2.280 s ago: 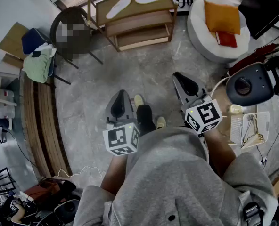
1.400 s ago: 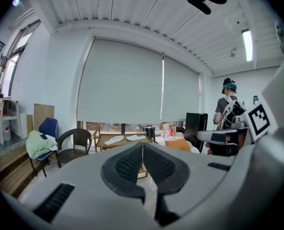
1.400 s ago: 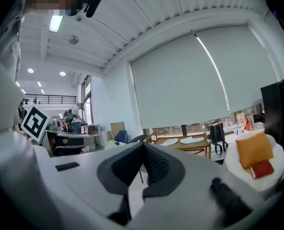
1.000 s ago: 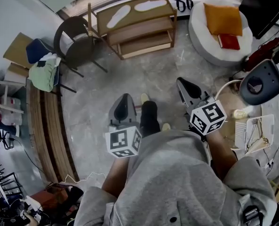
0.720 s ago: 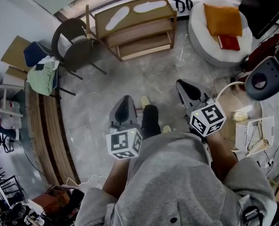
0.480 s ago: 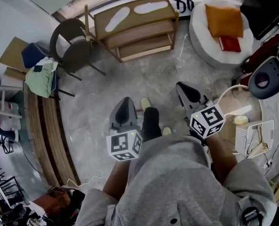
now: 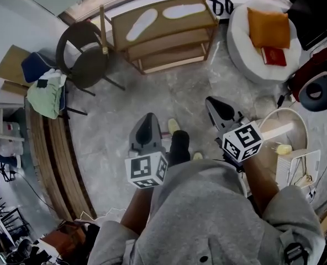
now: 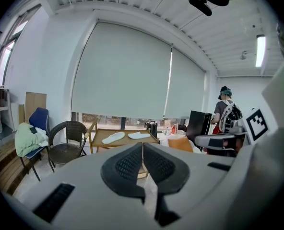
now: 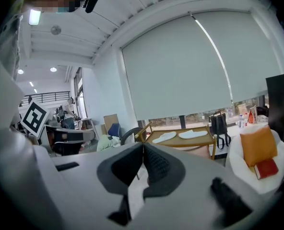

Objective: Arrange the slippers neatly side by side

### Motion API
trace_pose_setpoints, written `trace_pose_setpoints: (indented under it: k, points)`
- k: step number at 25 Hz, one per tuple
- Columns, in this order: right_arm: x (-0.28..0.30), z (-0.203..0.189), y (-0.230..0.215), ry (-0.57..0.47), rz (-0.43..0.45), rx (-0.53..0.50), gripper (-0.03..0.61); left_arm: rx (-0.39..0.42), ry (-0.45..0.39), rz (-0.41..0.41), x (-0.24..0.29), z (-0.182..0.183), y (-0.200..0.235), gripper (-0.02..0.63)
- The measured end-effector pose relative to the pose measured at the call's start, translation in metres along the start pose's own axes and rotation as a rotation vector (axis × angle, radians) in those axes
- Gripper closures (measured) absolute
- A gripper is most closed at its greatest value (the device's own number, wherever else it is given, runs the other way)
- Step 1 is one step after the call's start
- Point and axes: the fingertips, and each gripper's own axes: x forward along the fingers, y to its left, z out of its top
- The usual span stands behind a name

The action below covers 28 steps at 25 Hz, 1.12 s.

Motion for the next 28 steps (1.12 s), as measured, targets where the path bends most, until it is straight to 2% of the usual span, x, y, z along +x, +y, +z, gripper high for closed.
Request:
trace_pose_setpoints:
  k: [17,28]
  points:
    - [0.108,0.034,-0.015,0.042,-0.002,-0.005,0.552,-0.031,0.046,0.002,0.075,0.027,0.075,0.595]
    - [0.164,0.049,-0.020,0.039,-0.025,0.000,0.552,-0.025,0.058,-0.037,0.120,0.043,0.111,0.595]
